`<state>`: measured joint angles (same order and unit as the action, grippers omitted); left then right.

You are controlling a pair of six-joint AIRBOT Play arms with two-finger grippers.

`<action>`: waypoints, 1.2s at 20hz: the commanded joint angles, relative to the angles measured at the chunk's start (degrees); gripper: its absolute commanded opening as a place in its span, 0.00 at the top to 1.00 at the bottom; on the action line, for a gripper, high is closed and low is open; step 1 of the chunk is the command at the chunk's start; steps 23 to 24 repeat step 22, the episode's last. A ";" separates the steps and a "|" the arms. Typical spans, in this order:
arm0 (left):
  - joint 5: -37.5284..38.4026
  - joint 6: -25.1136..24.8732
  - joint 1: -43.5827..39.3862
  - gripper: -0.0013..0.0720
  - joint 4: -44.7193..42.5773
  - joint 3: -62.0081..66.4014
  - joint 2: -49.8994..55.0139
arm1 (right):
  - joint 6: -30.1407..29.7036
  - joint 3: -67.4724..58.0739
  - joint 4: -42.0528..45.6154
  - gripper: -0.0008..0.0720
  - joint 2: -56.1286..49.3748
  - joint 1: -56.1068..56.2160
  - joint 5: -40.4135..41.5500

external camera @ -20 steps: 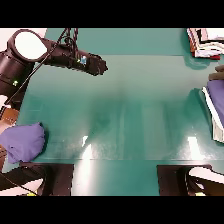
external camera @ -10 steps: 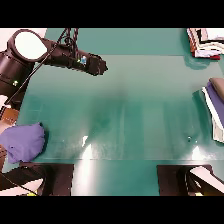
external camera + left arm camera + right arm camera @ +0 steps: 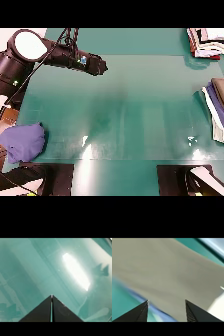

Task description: Fold the shirts.

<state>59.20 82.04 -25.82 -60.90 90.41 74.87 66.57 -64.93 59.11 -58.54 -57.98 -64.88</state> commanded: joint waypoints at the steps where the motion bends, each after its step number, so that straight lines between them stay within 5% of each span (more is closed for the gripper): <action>1: -0.07 0.00 -0.02 0.95 -0.09 0.00 0.00 | 0.02 -2.60 -8.15 0.26 0.11 13.90 1.73; 8: -0.61 0.04 -0.02 0.95 -0.31 0.02 -0.04 | 0.02 -3.23 -8.02 0.30 -1.38 51.04 1.84; 11: -1.66 0.04 -0.02 0.95 -0.28 0.02 -0.04 | -0.02 -3.23 -8.00 0.61 -3.56 61.02 1.88; 13: -3.06 0.04 -0.02 0.95 -0.24 0.02 -0.04 | -0.61 -3.23 -8.02 0.97 -4.90 65.07 1.88; 24: -4.74 0.04 -0.02 0.95 -0.17 0.02 -0.07 | -0.61 -3.17 -8.13 0.97 -6.01 67.04 0.85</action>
